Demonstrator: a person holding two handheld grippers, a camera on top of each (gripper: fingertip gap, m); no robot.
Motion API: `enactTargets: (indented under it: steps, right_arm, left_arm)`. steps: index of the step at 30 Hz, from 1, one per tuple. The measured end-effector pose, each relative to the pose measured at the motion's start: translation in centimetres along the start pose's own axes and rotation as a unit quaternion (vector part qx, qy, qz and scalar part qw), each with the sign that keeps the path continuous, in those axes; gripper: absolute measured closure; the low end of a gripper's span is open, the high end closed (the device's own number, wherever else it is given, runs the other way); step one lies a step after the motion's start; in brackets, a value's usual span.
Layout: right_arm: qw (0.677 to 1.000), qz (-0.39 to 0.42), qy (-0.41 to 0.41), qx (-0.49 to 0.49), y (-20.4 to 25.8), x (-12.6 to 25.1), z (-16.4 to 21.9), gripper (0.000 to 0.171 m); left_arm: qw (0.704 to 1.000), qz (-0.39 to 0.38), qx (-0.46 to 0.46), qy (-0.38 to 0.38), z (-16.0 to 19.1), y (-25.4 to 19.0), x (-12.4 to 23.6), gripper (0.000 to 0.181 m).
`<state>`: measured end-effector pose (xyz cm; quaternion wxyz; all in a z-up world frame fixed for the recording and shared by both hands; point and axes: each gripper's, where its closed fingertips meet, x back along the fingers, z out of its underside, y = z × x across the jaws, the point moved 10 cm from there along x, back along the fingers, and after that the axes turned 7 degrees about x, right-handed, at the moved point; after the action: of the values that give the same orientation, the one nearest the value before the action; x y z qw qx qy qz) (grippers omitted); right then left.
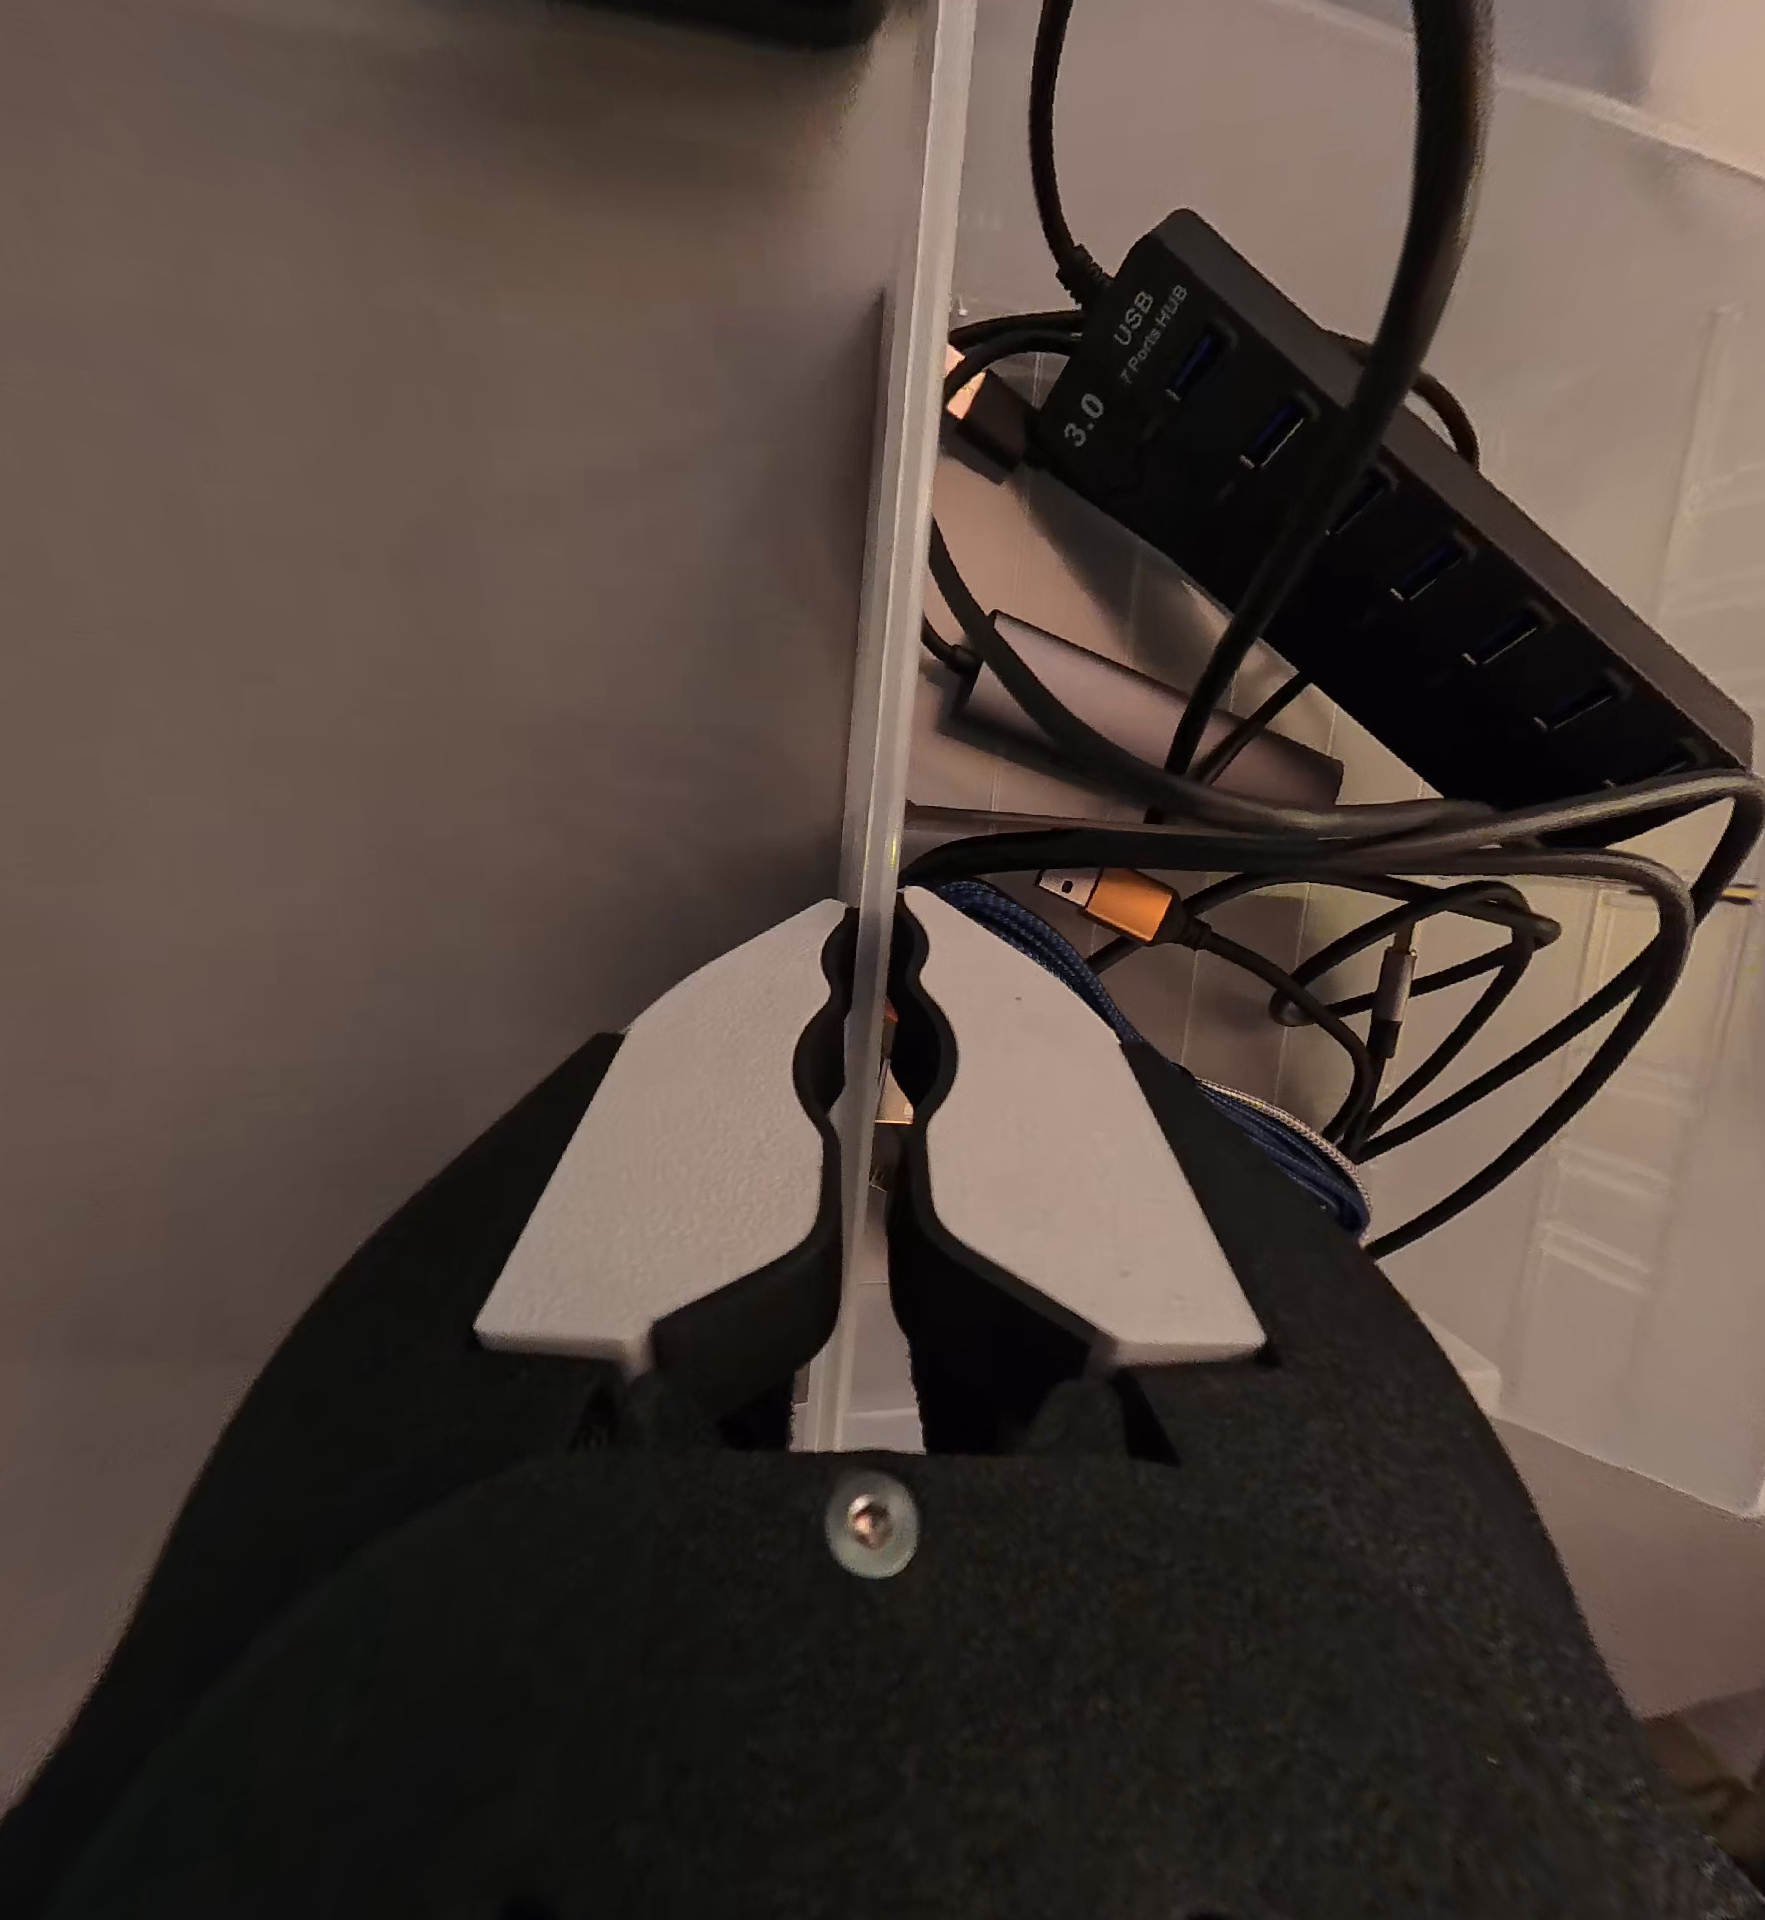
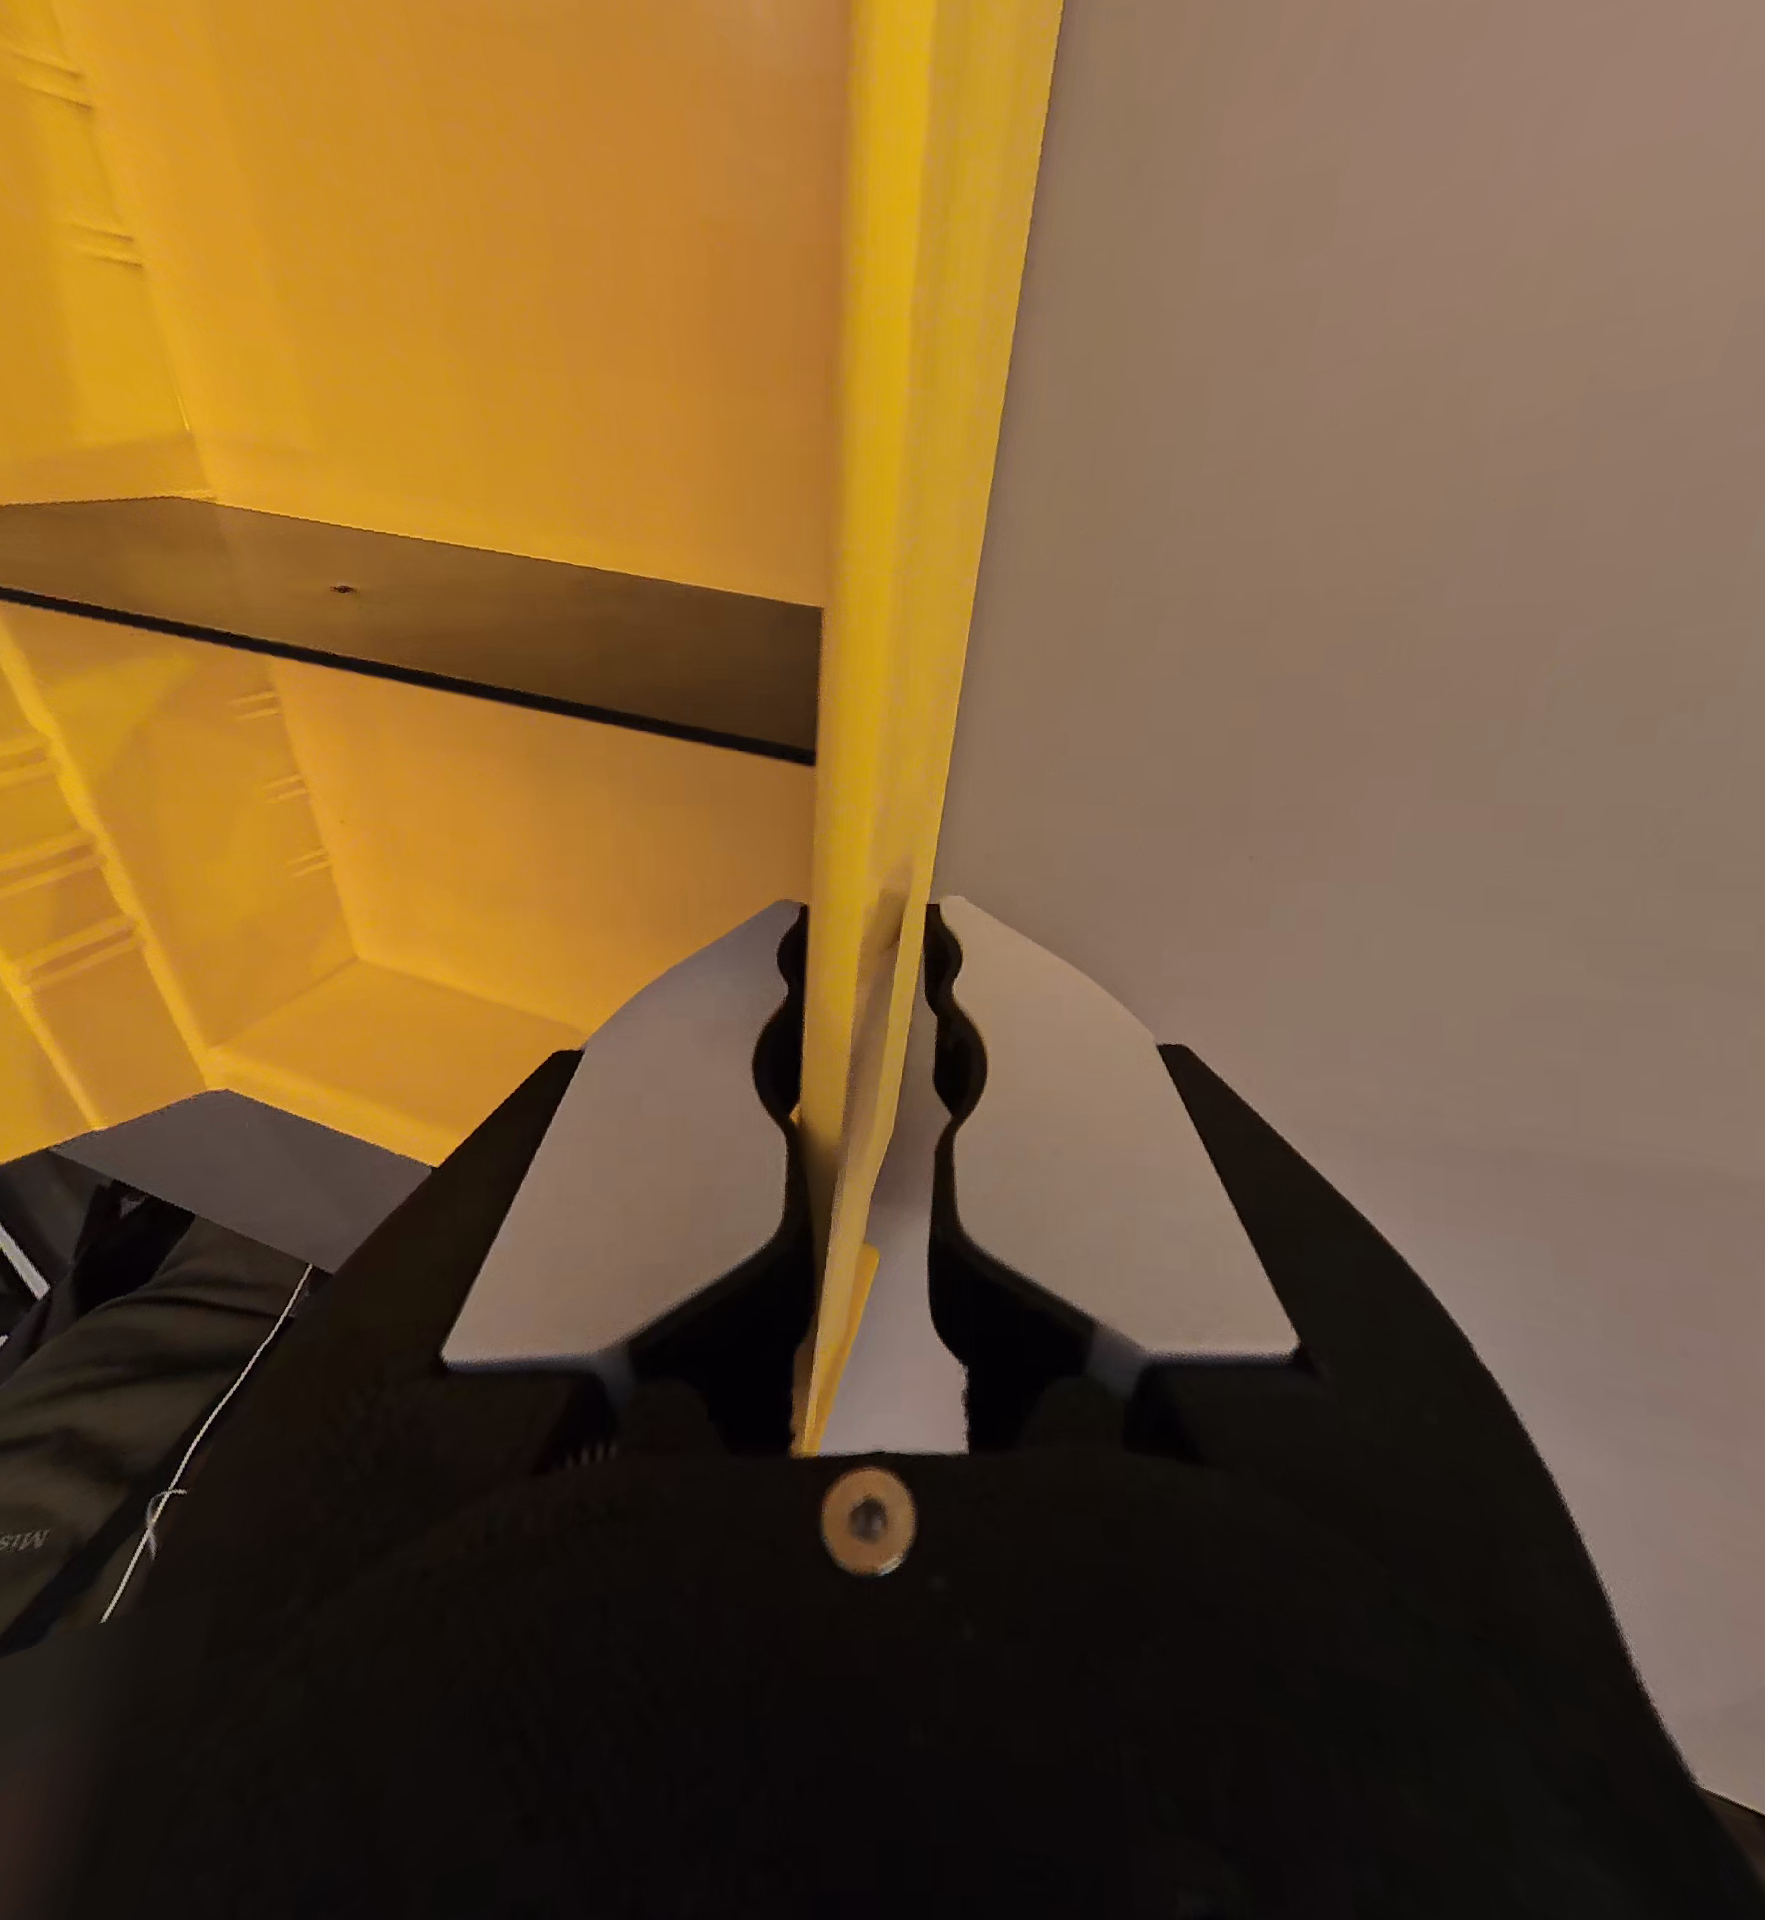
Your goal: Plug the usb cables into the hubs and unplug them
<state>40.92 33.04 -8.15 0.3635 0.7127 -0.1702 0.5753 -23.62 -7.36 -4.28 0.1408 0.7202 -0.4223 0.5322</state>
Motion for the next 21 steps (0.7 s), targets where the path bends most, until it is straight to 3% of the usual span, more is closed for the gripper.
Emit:
enactTargets:
  steps: [11, 12, 13, 21]
  right_arm:
    - [1.0, 0.008, -0.008, -0.004, 0.0, 0.4, 0.3, 0.151]
    - [1.0, 0.01, -0.014, -0.006, 0.0, 0.7, 0.4, 0.151]
    - [1.0, 0.011, -0.02, -0.007, 0.0, 1.0, 0.5, 0.149]
    - [0.993, 0.059, -0.101, -0.005, 1.7, 5.4, 1.9, 0.148]
  left_arm:
    - [1.0, -0.002, -0.012, -0.018, 0.2, 1.1, 0.3, 0.178]
    - [0.999, 0.004, -0.02, -0.027, 0.2, 1.1, 0.4, 0.172]
    - [0.999, 0.007, -0.021, -0.043, 0.2, 1.1, 0.6, 0.159]
    - [0.962, 0.093, -0.132, -0.219, 0.4, -0.6, 6.6, 0.147]
